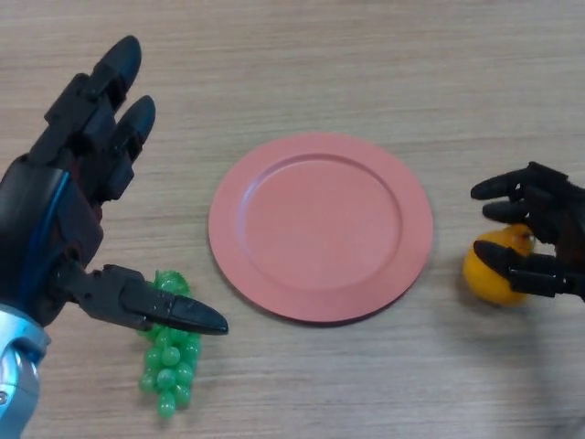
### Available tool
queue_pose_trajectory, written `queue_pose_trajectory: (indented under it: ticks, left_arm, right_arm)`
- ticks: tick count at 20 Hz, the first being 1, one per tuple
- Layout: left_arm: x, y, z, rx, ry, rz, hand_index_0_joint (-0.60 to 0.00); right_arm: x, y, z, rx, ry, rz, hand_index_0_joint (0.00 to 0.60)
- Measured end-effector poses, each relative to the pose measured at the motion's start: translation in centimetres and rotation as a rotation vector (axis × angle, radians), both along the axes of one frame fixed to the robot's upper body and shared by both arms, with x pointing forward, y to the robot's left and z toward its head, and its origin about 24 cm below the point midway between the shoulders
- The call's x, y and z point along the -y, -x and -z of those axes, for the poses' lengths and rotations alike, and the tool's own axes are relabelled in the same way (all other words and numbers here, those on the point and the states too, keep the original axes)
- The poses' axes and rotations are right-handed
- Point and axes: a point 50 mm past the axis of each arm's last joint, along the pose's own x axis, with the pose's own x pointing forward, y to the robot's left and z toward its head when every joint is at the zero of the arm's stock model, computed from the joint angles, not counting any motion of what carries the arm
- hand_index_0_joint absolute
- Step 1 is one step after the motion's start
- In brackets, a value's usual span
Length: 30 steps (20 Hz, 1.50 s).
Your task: Pick up the yellow pear and place it on the plate
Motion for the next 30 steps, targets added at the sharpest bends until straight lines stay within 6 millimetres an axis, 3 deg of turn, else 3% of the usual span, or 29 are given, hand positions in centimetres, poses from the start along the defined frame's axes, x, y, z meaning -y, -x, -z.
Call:
queue_pose_trajectory:
  ticks: [3,7,11,15,20,21,24,26,29,30]
  left_arm:
    - [-0.2,0.4,-0.7,0.032,0.008,0.001,0.000]
    - [-1.3,0.8,-0.6,0.027,0.045,-0.025,0.000]
    - [-1.5,1.1,-0.7,0.054,0.047,-0.029,0.000]
    - [-2.0,1.3,-0.7,0.055,0.048,-0.051,0.000]
    - [-1.6,1.7,-1.1,0.076,0.040,-0.039,0.000]
    - [-1.6,1.6,-1.0,0.064,0.040,-0.038,0.000]
    - [-1.0,1.4,-0.9,0.058,0.034,-0.019,0.000]
    - [-0.4,1.2,-1.2,0.071,0.037,0.012,0.000]
    - [-0.2,0.8,-1.5,0.061,0.033,0.020,0.000]
    - [-0.1,0.6,-1.9,0.074,0.035,0.016,0.000]
  right_arm:
    - [-2.6,-0.5,-2.1,0.084,0.076,-0.066,0.600]
    - [-6.4,-0.3,-4.5,0.136,0.007,-0.153,0.600]
    - [-8.3,0.4,-6.1,0.106,-0.070,-0.208,0.600]
    - [-9.0,2.3,-9.7,0.231,-0.086,-0.250,0.600]
    - [-9.2,5.6,-11.1,0.315,-0.067,-0.269,0.600]
    - [-9.1,5.9,-10.9,0.341,0.055,-0.223,0.600]
    - [-7.9,6.9,-11.4,0.389,0.118,-0.105,0.600]
    - [-7.6,7.5,-12.3,0.486,0.167,-0.087,0.400]
    - [-6.6,8.7,-12.3,0.484,0.182,-0.083,0.000]
    - [-6.1,9.4,-12.4,0.482,0.170,-0.090,0.000]
